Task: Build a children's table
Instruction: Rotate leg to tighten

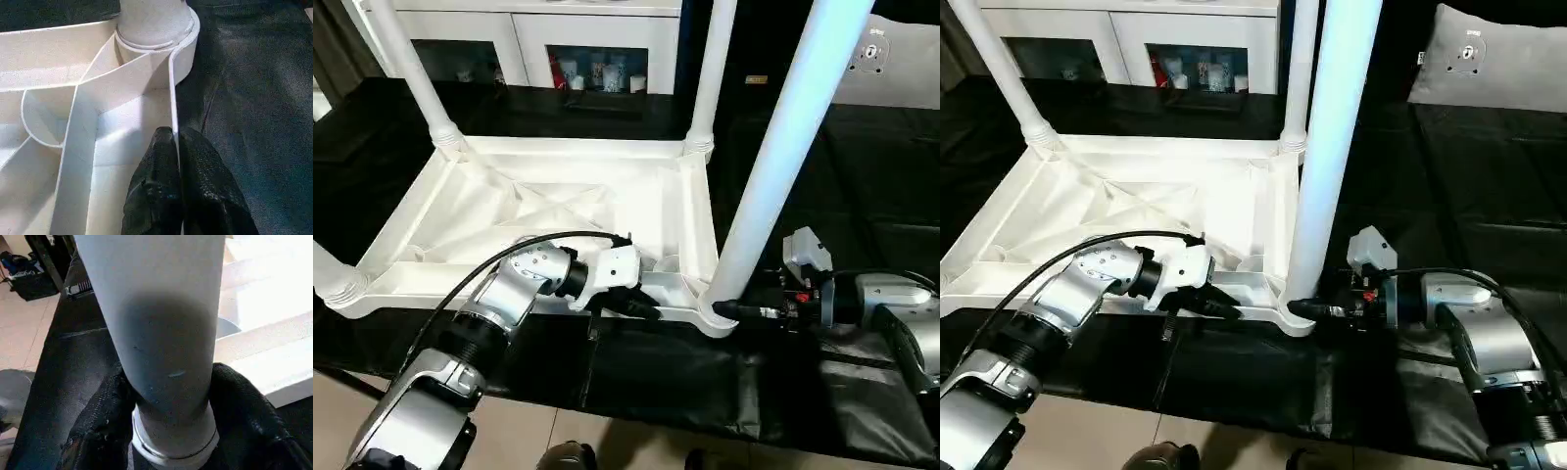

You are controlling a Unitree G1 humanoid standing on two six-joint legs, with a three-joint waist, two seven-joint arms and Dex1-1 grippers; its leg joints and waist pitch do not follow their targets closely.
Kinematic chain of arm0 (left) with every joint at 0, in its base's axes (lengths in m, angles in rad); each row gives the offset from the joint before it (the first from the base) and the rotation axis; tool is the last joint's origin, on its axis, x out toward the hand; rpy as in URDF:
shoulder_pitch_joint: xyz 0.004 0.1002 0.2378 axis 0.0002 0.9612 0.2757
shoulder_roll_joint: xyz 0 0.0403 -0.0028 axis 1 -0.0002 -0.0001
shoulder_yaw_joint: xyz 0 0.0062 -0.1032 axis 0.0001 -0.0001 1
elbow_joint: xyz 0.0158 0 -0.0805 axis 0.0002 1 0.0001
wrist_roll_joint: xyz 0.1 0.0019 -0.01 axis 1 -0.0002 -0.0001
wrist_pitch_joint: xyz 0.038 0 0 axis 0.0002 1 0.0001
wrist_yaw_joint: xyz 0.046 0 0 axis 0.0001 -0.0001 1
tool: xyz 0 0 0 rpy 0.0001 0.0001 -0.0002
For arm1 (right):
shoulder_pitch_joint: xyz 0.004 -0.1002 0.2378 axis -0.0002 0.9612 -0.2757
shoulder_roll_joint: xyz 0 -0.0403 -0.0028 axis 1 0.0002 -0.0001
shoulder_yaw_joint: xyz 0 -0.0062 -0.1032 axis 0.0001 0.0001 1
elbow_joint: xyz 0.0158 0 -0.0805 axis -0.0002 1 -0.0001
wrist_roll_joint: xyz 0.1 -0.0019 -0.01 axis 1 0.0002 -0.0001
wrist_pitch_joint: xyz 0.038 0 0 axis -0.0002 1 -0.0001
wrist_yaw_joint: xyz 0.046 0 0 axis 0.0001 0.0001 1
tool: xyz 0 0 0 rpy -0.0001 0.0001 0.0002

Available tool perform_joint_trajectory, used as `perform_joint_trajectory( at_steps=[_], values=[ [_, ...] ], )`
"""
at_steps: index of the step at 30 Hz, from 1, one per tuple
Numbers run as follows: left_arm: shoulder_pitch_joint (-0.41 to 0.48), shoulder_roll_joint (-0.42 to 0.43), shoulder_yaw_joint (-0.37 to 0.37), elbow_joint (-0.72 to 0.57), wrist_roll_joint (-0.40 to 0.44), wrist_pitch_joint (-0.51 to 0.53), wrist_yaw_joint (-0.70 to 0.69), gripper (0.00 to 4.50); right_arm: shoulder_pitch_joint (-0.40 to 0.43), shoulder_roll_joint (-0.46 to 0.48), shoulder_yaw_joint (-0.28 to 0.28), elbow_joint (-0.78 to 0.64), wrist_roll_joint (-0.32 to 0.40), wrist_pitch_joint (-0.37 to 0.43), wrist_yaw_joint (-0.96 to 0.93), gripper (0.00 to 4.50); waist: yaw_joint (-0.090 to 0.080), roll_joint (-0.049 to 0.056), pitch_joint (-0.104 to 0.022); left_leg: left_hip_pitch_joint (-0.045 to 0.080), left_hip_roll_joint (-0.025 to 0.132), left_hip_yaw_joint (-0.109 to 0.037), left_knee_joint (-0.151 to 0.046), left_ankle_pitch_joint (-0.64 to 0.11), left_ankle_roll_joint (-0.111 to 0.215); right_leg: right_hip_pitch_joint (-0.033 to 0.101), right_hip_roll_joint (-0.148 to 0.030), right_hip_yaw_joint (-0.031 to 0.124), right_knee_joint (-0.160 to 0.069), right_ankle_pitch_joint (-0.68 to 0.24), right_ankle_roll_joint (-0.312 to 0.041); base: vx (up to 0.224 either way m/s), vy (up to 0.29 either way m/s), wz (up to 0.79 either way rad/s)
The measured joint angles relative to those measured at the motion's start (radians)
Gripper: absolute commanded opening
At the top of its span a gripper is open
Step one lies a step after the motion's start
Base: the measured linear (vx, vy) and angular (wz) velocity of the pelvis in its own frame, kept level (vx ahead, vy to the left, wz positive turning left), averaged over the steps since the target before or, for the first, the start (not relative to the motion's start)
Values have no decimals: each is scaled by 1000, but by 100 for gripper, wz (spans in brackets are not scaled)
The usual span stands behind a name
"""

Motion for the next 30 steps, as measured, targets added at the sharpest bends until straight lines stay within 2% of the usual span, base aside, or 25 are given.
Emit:
perform_joint_trajectory(
  at_steps=[2, 4, 7, 9, 13, 18, 22, 24, 26, 27, 30],
  values=[
    [0, -4, 0, 2, 1, -2, 11, 0, 4, 1, -3, -4, 6, 13, -13, 210, 0, 0, 0, 0, 0, 0, 0, 0, 0, 0, 0, 0, 0, 0, 0, 0, 0, 0],
    [0, -10, 1, 14, 2, -12, 26, 0, 10, 3, -15, -8, 13, 37, -25, 252, 1, 0, 0, 1, 0, 0, 1, 0, 0, 1, 0, 0, 0, 0, -1, 0, 0, 0],
    [-5, -25, 1, 40, 10, -42, 53, 0, 44, 2, -39, -38, 50, 96, -47, 287, 6, 0, 0, 1, 0, 0, 2, -2, -4, 3, 0, 1, -1, 0, 0, 0, 0, 0],
    [-8, -32, 1, 48, 14, -48, 63, 0, 57, -3, -49, -55, 54, 109, -55, 287, 9, 1, 0, 1, -1, 0, 3, -2, -4, 3, 0, 1, -1, 0, 0, 0, 0, 0],
    [-23, -62, -1, 91, 25, -81, 91, 0, 124, -39, -91, -122, 62, 112, -79, 334, 23, 1, 0, 1, -1, 1, 3, -2, -4, 6, -1, 2, -2, -2, 3, 0, 0, 0],
    [-68, -88, 0, 161, 67, -102, 224, 0, 198, -51, -146, -163, 96, 149, -112, 379, 11, 1, 1, 2, -1, 1, 3, -2, -4, 5, -1, 2, -2, -3, 6, 0, 0, 0],
    [-98, -123, 31, 222, 86, -92, 334, 0, 257, -49, -187, -230, 123, 181, -159, 424, -15, 1, 3, 1, -1, 1, 2, -2, -4, 2, -1, 2, -2, -3, 6, 0, 0, 0],
    [-95, -135, 52, 224, 73, -77, 335, 43, 311, -42, -211, -296, 141, 191, -178, 435, -18, 1, 4, 0, -1, 1, -1, -2, -4, 0, -1, 1, -3, -4, 7, 0, 0, 0],
    [-87, -137, 69, 210, 48, -76, 334, 57, 326, -35, -213, -330, 159, 205, -192, 450, -20, 1, 4, 0, 0, 1, -3, -2, -4, -2, 0, 1, -2, -4, 7, 0, 0, 0],
    [-83, -137, 77, 189, 34, -75, 329, 57, 326, -29, -216, -341, 165, 208, -199, 450, -19, 1, 4, -1, 0, 1, -5, -2, -4, -2, 0, 0, -3, -3, 5, 52, -20, 1],
    [-48, -127, 100, 79, -4, -34, 327, 94, 296, 71, -231, -421, 232, 253, -283, 450, -20, 1, 4, 0, 0, 1, -9, -2, -3, -3, 0, -1, -3, -3, 4, 0, 0, 0]
  ],
)
